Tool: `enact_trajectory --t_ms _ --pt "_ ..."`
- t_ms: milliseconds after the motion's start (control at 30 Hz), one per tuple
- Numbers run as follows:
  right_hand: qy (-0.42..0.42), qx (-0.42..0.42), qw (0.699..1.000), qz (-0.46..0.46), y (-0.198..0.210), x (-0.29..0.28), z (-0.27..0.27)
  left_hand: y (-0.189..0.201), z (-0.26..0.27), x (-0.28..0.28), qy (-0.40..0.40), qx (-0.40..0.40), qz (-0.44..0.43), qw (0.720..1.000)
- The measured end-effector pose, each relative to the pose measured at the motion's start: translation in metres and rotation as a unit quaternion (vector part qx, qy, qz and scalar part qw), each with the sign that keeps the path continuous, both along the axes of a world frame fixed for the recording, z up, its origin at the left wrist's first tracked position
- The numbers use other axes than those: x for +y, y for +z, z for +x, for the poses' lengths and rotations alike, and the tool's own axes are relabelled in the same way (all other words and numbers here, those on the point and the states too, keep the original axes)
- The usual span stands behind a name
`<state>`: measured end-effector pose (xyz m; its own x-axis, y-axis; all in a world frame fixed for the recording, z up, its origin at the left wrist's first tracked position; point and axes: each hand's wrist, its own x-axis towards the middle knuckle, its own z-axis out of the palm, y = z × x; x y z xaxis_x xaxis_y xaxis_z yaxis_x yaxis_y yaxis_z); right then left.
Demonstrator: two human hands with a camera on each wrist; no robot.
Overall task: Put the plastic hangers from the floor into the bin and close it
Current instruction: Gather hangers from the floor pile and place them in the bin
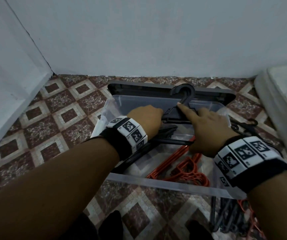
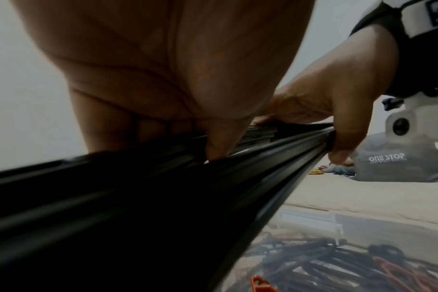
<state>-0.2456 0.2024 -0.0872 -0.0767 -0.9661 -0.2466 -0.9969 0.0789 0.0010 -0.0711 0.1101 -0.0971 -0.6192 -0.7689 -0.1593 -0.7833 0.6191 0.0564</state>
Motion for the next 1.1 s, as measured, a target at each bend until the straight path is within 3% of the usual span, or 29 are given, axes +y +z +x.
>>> enact_trajectory --t_ms 133,333,567,633,733,900,1033,1100 --pt "-0.003 -0.006 1.0 0.009 -0.008 -0.004 0.004 -0.023 0.002 -0.013 -0.003 0.0 0.04 0.999" --pt "-0.033 -0.055 0.998 0.0 0.003 -0.008 -0.015 -0.079 0.037 -0.045 0.085 -0.012 0.121 0.989" --pt "-0.103 -0.09 0.989 0.05 0.008 -0.005 -0.038 -0.136 0.055 -0.075 0.157 -0.2 0.205 0.945" --pt "-0.11 -0.09 0.988 0.058 0.007 -0.004 -0.038 -0.156 0.054 -0.077 0.15 -0.226 0.184 0.945" --pt "-0.103 -0.091 0.988 0.064 0.003 -0.004 -0.036 -0.184 0.053 -0.077 0.194 -0.182 0.18 0.947" --pt "-0.101 -0.1 0.988 0.066 -0.002 -0.008 -0.031 -0.192 0.06 -0.085 0.232 -0.185 0.261 0.919" --pt "-0.098 -0.111 0.986 0.077 -0.004 -0.01 -0.027 -0.207 0.057 -0.091 0.338 0.017 0.205 0.918" --pt "-0.1 -0.115 0.985 0.082 -0.004 -0.011 -0.026 -0.207 0.045 -0.087 0.324 -0.003 0.194 0.926"
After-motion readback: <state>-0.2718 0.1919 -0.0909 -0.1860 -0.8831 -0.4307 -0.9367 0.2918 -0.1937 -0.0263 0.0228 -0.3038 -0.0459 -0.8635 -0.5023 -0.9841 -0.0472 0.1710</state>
